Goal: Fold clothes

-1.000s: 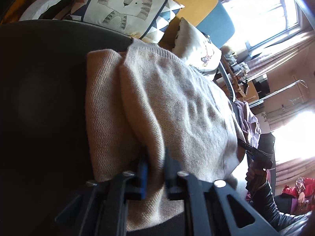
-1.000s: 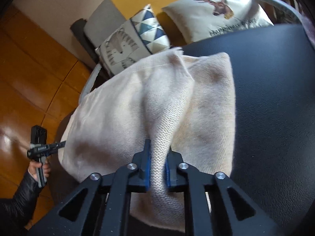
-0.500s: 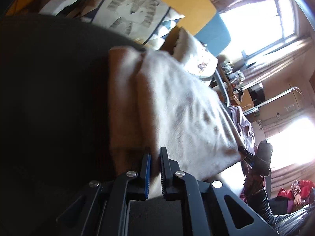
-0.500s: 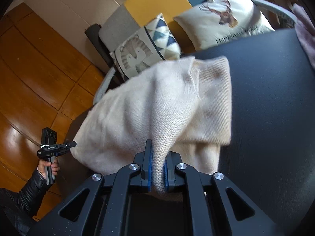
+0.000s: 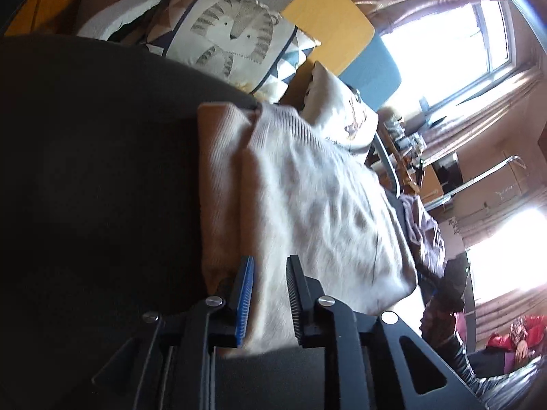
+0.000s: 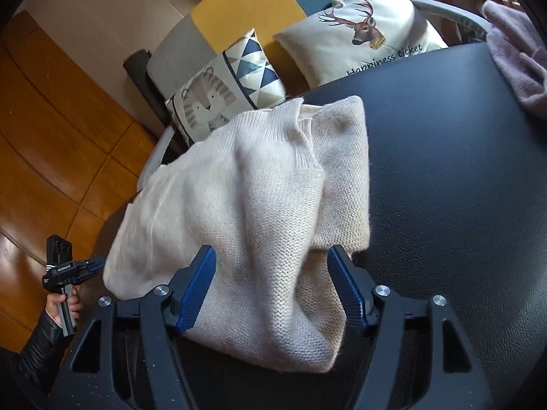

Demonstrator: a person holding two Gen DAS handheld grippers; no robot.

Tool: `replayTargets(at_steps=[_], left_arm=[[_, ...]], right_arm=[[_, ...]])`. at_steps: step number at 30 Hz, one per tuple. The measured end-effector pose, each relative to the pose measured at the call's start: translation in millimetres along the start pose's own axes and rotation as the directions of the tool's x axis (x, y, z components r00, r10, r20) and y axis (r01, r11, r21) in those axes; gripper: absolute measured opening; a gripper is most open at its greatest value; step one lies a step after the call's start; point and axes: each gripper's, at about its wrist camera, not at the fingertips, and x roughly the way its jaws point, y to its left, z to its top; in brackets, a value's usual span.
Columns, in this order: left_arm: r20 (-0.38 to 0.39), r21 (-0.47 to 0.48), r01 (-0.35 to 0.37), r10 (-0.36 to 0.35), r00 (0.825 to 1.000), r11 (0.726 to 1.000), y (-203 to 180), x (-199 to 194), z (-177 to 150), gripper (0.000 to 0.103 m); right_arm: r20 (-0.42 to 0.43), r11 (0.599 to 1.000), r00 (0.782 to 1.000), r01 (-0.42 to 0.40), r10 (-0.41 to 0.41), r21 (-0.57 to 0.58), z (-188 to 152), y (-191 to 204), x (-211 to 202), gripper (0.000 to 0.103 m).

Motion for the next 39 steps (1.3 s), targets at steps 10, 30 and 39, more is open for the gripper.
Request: replayTargets(at_steps=[10, 30, 39], left_arm=[[-0.073, 0.010, -0.002, 0.003, 0.997, 1.000, -3.5, 25.1, 6.6, 0.017], [-0.077, 0.077, -0.116, 0.122, 0.990, 0.990, -5.3, 17.8, -2.8, 0.020], [-0.132, 0.095, -0.133, 0.145, 0.981, 0.987, -7.3, 23.8, -7.0, 0.020]], right_arm=[[-0.024, 1.000, 1.000, -0.006, 0.006, -0.008, -2.2, -2.5, 3.7, 0.071], [0.005, 1.000, 1.000, -0.011, 0.011, 0.000, 1.2, -0.8, 2.7, 0.075], [0.005, 1.000, 1.000, -0.008, 0.008, 0.008, 1.3, -2.0, 2.8, 0.081]])
